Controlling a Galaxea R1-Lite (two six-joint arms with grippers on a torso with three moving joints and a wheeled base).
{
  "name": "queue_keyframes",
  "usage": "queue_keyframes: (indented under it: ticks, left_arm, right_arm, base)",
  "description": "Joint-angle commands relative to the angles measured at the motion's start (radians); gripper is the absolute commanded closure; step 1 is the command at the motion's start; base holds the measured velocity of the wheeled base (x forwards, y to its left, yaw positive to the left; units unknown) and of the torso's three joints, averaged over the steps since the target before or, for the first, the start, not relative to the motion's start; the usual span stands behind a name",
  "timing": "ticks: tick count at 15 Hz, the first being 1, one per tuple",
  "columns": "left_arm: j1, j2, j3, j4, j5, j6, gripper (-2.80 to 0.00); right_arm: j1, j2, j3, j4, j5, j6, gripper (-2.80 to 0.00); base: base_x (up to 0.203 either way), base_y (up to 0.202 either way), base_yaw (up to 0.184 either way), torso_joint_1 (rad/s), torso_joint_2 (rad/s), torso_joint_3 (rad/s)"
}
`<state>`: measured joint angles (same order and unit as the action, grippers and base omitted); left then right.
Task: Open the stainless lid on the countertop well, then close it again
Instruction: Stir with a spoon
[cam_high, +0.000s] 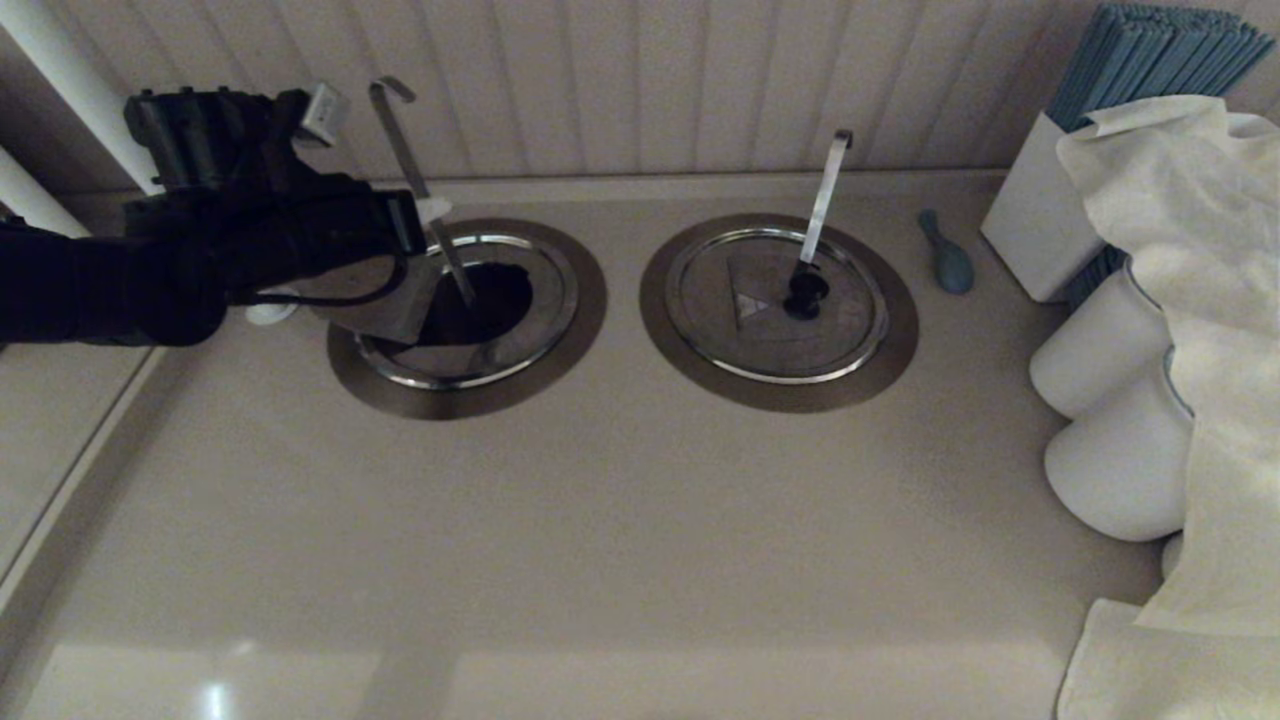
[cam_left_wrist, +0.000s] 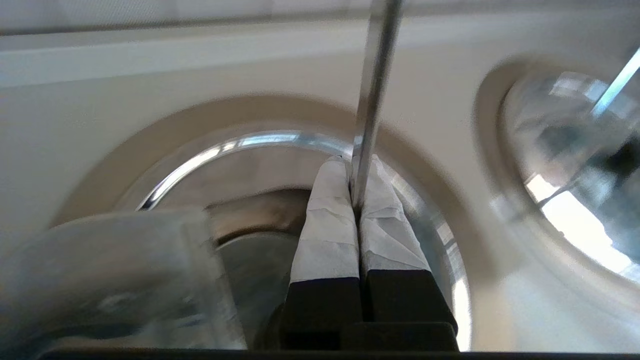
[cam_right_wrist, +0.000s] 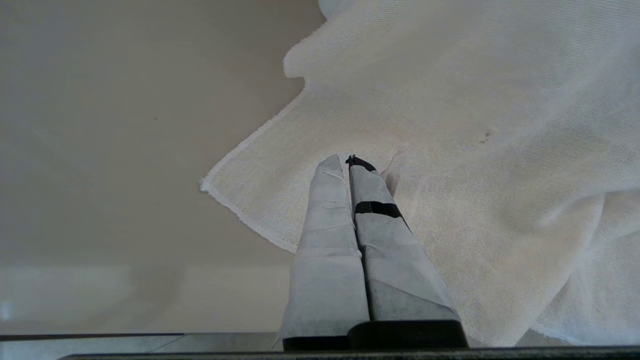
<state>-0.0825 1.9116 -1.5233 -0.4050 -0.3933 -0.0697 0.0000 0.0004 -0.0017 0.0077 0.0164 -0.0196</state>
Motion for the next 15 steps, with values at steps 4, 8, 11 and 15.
queue_keyframes:
  ticks: [4,8,11,15]
  left_arm:
    - [0.006,-0.001,0.025,-0.005,0.012,0.089,0.0]
    - [0.005,0.037,0.009,-0.069,0.048,0.094,0.0]
    - [-0.006,0.057,0.004,-0.188,0.095,0.032,0.0]
    - [-0.015,0.056,-0.006,-0.207,0.091,-0.045,0.0]
  right_arm:
    - [0.0,0.001,0.001,0.0,0.0,0.0,0.0]
    - [0.001,0.0,0.0,0.0,0.0,0.0,0.0]
    - [0.001,0.0,0.0,0.0,0.0,0.0,0.0]
    - [0.001,0.0,0.0,0.0,0.0,0.0,0.0]
  base:
    - [0.0,0.0,0.0,0.0,0.0,0.0]
    - [0.0,0.0,0.0,0.0,0.0,0.0]
    - [0.0,0.0,0.0,0.0,0.0,0.0]
    - [0.0,0.0,0.0,0.0,0.0,0.0]
